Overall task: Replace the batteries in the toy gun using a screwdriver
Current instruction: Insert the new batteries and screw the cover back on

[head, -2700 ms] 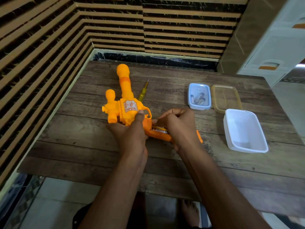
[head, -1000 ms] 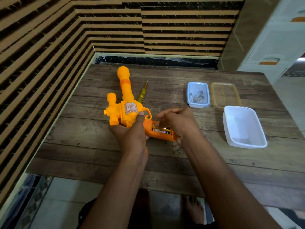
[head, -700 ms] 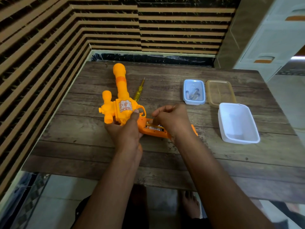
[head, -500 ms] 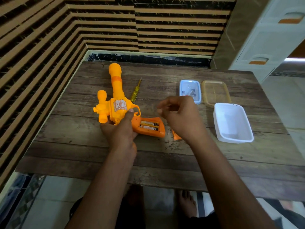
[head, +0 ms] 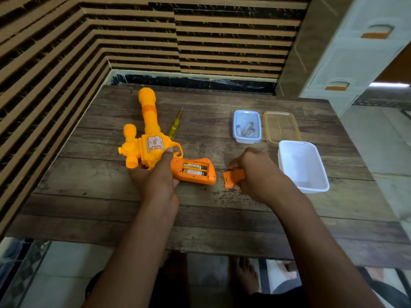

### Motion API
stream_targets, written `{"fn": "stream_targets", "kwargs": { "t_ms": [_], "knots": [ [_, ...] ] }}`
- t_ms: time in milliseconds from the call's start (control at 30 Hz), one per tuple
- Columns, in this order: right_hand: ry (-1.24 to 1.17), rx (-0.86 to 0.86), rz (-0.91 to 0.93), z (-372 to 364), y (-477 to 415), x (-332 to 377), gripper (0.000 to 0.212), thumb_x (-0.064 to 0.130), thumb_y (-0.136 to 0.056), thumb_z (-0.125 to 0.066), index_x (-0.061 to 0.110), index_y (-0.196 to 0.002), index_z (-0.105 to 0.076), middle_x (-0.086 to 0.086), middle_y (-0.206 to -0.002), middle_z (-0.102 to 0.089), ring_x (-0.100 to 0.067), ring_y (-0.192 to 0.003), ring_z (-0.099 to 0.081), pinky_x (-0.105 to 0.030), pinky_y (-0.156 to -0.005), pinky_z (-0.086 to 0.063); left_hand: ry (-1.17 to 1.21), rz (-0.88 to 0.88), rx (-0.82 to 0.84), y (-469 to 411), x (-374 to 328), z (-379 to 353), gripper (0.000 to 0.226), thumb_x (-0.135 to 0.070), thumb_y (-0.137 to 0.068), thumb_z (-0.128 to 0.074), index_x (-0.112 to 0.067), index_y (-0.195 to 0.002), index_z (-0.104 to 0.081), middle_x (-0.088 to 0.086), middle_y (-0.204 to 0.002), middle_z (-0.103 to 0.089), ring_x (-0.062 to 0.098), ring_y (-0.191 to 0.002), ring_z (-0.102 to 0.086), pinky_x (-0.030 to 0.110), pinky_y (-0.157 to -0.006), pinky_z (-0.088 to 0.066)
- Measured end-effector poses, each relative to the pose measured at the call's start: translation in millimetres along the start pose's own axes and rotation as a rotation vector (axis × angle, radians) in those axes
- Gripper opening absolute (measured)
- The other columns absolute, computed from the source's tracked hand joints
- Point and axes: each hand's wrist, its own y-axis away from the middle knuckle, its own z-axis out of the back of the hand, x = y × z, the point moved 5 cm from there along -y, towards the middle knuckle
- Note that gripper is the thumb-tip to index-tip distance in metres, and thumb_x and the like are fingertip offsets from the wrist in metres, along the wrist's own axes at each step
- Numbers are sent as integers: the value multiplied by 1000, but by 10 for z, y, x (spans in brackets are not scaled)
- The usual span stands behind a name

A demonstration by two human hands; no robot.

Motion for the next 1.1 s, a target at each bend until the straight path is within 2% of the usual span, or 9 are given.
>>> {"fn": "stream_targets", "kwargs": {
  "t_ms": [167, 300, 433, 533, 633, 767, 833, 1000, 1100],
  "knots": [
    [61, -48, -27, -26, -14, 33, 36, 13, -80, -80, 16, -114, -68, -12, -122, -51, -36, -121, -52, -43, -99, -53, -6, 4, -2, -10, -8, -2, 57, -13, -83, -86, -24, -133, -61, -1, -123, -74, 22, -104, -75, 49, -79, -64],
    [-85, -152, -91, 36, -9, 5, 19, 18, -88, -74, 17, -94, -57, -7, -98, -56, -33, -99, -62, -37, -76, -53, -3, 3, 16, -3, -13, -10, 56, -12, -83, -85, -27, -132, -62, -2, -123, -74, 21, -104, -75, 51, -81, -63],
    [-412, -310, -110, 146, 6, -17, 10, 18, -88, -76, 20, -87, -66, -2, -84, -67, -20, -76, -65, -30, -59, -53, 13, 18, 7, -1, -30, -6, 60, -10, -81, -87, -25, -133, -62, -3, -122, -73, 20, -102, -74, 42, -72, -62],
    [-673, -340, -29, 145, -29, 77, 12, 15, -86, -82, 23, -91, -76, 3, -81, -70, -17, -77, -68, -38, -68, -60, 28, 32, 11, -12, -35, 0, 63, -5, -77, -88, -22, -132, -63, -1, -120, -75, 20, -99, -75, 37, -67, -61],
    [-765, -350, 54, 110, -71, 191, 16, 15, -81, -86, 25, -87, -75, 3, -86, -71, -19, -80, -71, -49, -75, -61, 23, 32, 22, -22, -17, 2, 61, -4, -76, -88, -20, -130, -64, 2, -119, -76, 21, -100, -76, 40, -70, -61],
    [-646, -281, 92, 31, -136, 276, 16, 20, -79, -89, 28, -79, -76, 9, -79, -73, -4, -67, -64, -28, -63, -50, 30, 37, 36, -47, 15, 11, 61, -4, -76, -88, -21, -129, -64, 3, -119, -76, 24, -102, -77, 48, -80, -64],
    [-541, -226, 124, 3, -149, 314, 16, 22, -77, -91, 28, -87, -79, 8, -91, -75, -4, -76, -65, -23, -65, -48, 27, 40, 35, -53, 24, 15, 61, -5, -76, -89, -20, -129, -65, 3, -119, -76, 24, -103, -76, 48, -80, -64],
    [-290, -159, 239, 48, -99, 372, 37, 25, -73, -93, 24, -108, -81, 4, -114, -73, -12, -103, -66, -25, -86, -53, 33, 50, 29, -56, 24, -1, 58, -5, -76, -88, -17, -128, -65, 4, -115, -77, 23, -100, -77, 41, -73, -63],
    [-277, -185, 288, 76, -58, 377, 30, 22, -76, -90, 26, -105, -82, 4, -109, -75, -14, -99, -68, -35, -86, -57, 45, 74, 40, -44, 15, -8, 59, -6, -76, -88, -20, -128, -65, 4, -118, -77, 25, -102, -76, 42, -73, -63]
  ]
}}
